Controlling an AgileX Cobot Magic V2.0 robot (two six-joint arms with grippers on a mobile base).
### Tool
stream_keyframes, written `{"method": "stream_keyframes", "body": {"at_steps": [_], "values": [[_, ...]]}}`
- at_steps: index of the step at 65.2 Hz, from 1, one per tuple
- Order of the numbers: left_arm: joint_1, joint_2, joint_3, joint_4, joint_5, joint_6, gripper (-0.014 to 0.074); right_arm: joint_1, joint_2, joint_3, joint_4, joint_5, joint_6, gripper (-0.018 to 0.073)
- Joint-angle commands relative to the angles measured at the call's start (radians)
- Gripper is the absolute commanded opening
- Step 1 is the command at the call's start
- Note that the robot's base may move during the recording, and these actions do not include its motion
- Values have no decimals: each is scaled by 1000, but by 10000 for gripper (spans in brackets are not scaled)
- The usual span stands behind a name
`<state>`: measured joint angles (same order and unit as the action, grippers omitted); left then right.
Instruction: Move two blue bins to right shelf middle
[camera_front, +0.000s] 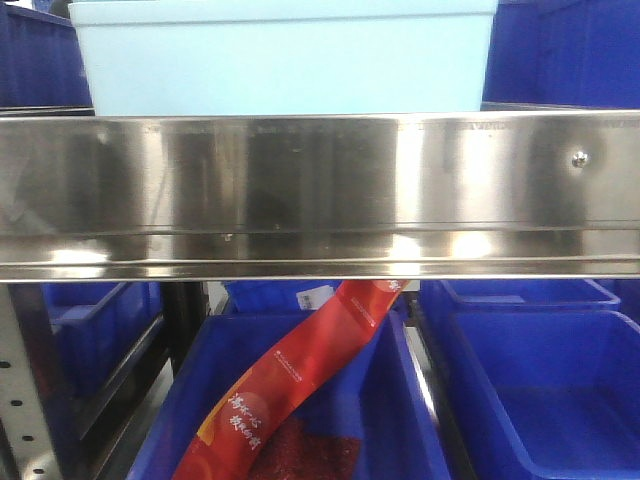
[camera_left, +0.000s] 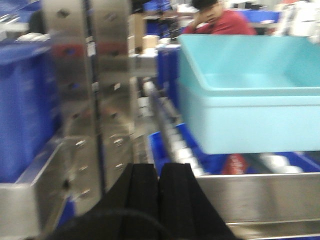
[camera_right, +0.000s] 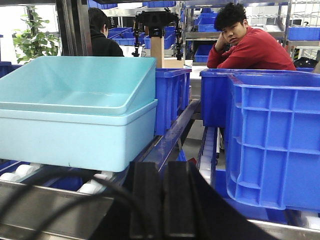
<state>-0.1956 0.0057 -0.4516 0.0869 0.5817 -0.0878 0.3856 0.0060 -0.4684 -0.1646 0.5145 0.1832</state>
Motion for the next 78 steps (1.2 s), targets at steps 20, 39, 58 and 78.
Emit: {"method": "stream_keyframes", "body": {"at_steps": [20, 39, 58, 78], "values": [[132, -6, 370, -36, -471, 42, -111, -4, -4, 2, -12, -24, -2, -162], [132, -6, 452, -62, -569, 42, -111, -4, -4, 2, -12, -26, -2, -162], [132, -6, 452, -62, -573, 42, -111, -4, -6, 2, -12, -28, -2, -162], [132, -6, 452, -62, -573, 42, -111, -4, -6, 2, -12, -28, -2, -162]]}}
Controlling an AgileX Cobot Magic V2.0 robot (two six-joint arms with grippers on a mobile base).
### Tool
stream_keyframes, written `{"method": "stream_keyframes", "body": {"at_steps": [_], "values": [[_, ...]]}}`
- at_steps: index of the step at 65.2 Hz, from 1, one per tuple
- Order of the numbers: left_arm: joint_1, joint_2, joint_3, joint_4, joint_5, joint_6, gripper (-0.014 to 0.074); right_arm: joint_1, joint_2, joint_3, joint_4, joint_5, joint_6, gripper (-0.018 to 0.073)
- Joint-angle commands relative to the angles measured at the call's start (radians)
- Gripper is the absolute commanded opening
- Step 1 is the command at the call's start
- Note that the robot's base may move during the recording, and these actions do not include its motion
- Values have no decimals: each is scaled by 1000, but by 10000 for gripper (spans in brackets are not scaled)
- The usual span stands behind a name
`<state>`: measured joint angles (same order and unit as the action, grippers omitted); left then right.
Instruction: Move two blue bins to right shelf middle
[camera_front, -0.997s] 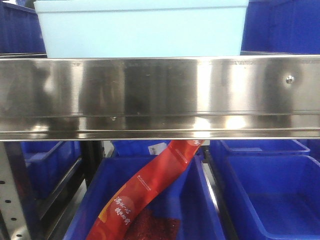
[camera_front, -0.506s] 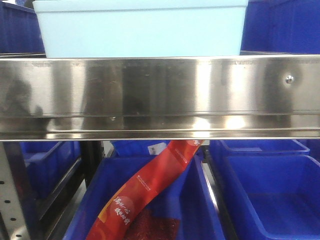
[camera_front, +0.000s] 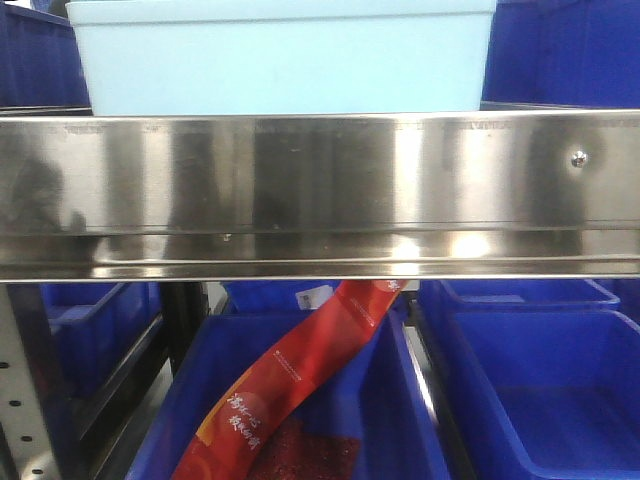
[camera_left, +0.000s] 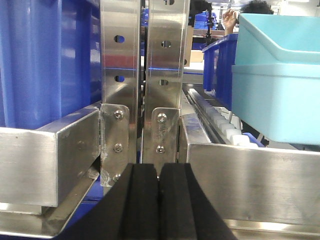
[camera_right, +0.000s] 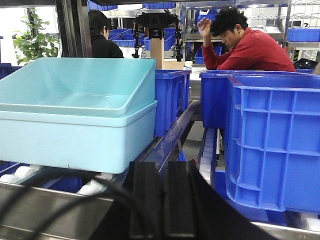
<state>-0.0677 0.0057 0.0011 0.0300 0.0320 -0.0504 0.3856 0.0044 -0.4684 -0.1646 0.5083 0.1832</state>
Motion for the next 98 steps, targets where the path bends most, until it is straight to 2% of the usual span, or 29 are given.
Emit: {"method": "stream_keyframes", "body": {"at_steps": [1, 31, 38, 49, 59, 75, 80, 82, 98], "values": [[4, -6, -1, -5, -24, 5, -111, -4, -4, 2, -12, -22, -2, -162], [4, -6, -1, -5, -24, 5, -111, -22, -3, 11, -12, -53, -2, -162], [4, -6, -1, -5, -24, 5, -111, -109, -3, 26, 25, -53, -33, -162], [4, -6, -1, -5, -24, 5, -111, -281, -4, 135, 203, -140, -235, -162], [4, -6, -1, -5, -24, 5, -111, -362, -4, 260, 247, -227, -237, -162], [4, -6, -1, -5, -24, 5, -111, -378, -4, 457, 247, -399, -237, -162], [4, -6, -1, -5, -24, 5, -111, -378, -4, 468, 263, -480, -235, -162], [4, -6, -1, -5, -24, 5, -111, -378, -4, 468, 267, -441, -235, -162], [4, -6, -1, -5, -24, 5, -111, -378, -4, 468, 267, -438, -235, -162]]}}
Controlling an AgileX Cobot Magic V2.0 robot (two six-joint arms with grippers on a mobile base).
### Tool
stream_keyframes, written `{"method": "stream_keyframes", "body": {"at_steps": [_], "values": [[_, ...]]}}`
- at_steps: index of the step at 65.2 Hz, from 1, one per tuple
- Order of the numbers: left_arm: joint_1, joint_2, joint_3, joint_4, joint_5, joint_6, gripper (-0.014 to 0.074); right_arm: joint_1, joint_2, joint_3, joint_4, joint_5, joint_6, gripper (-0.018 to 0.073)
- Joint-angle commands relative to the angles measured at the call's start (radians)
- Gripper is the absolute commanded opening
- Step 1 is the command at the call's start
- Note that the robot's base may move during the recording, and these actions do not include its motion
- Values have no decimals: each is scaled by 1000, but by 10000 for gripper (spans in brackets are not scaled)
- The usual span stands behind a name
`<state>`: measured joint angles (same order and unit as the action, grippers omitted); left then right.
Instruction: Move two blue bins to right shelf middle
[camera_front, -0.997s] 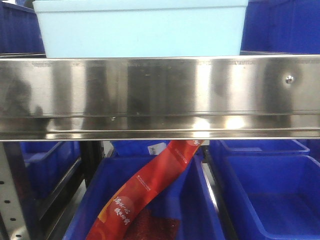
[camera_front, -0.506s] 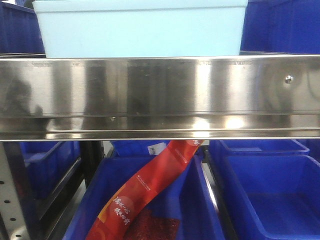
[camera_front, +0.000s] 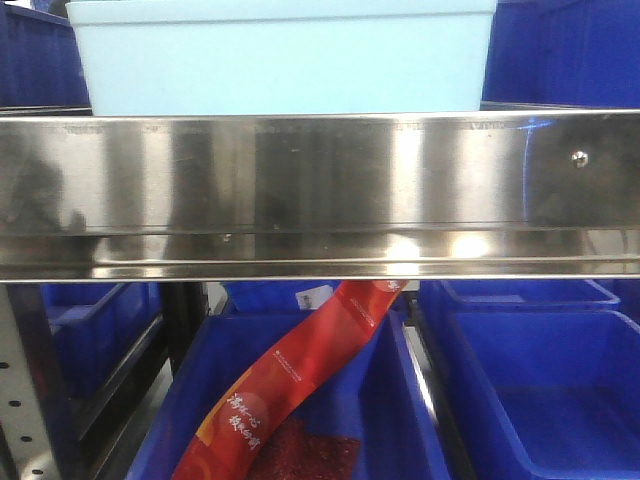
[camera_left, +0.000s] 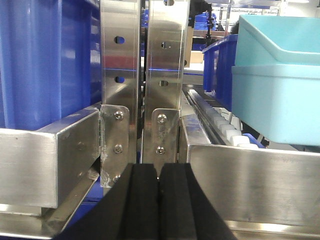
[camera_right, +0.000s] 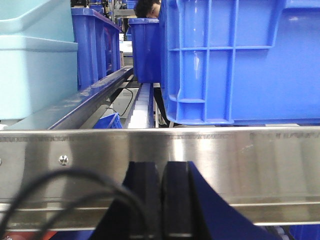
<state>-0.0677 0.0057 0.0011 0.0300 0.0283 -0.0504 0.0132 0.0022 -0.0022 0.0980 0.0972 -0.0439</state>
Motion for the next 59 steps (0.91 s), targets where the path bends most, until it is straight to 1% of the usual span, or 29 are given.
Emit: {"method": "stream_keyframes", "body": {"at_steps": [1, 59], "values": [[4, -6, -1, -5, -20, 5, -111, -6, -2, 2, 5, -27, -8, -162], [4, -6, -1, -5, -20, 5, -111, -6, -2, 2, 5, -27, -8, -162]]}}
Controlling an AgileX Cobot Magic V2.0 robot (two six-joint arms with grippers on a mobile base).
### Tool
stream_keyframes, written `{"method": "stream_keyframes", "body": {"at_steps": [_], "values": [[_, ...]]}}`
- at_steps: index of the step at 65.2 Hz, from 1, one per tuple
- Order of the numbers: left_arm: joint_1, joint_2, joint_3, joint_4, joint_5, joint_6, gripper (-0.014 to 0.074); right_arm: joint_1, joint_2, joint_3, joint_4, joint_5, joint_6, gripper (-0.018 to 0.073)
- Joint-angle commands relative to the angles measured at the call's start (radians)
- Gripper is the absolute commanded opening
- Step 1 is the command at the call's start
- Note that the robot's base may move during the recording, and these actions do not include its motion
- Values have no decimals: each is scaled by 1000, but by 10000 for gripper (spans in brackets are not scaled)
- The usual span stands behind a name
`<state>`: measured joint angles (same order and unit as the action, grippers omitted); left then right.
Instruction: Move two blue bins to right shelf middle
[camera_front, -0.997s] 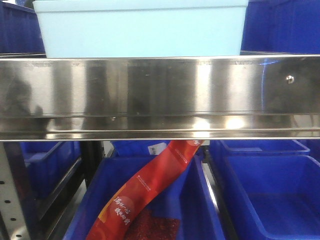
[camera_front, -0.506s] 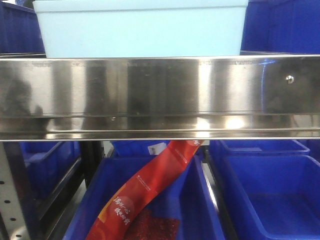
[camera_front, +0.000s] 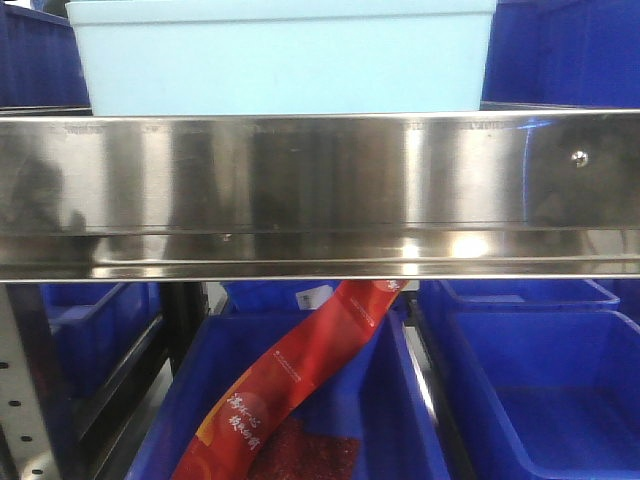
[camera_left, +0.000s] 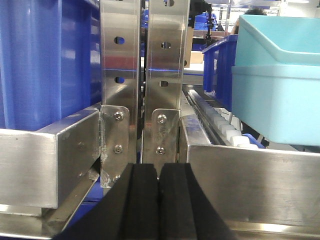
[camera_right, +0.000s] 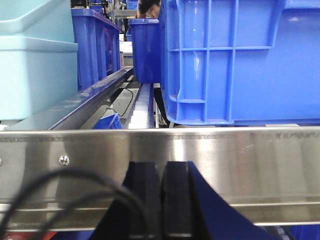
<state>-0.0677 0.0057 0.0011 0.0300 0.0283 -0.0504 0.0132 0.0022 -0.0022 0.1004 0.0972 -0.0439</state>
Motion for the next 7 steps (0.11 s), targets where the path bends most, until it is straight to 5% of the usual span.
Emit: {"method": "stream_keyframes", "body": {"at_steps": [1, 7], "values": [[4, -6, -1, -5, -20, 5, -111, -6, -2, 2, 2, -27, -8, -162], [4, -6, -1, -5, -20, 5, -111, -6, -2, 2, 2, -27, -8, -162]]}}
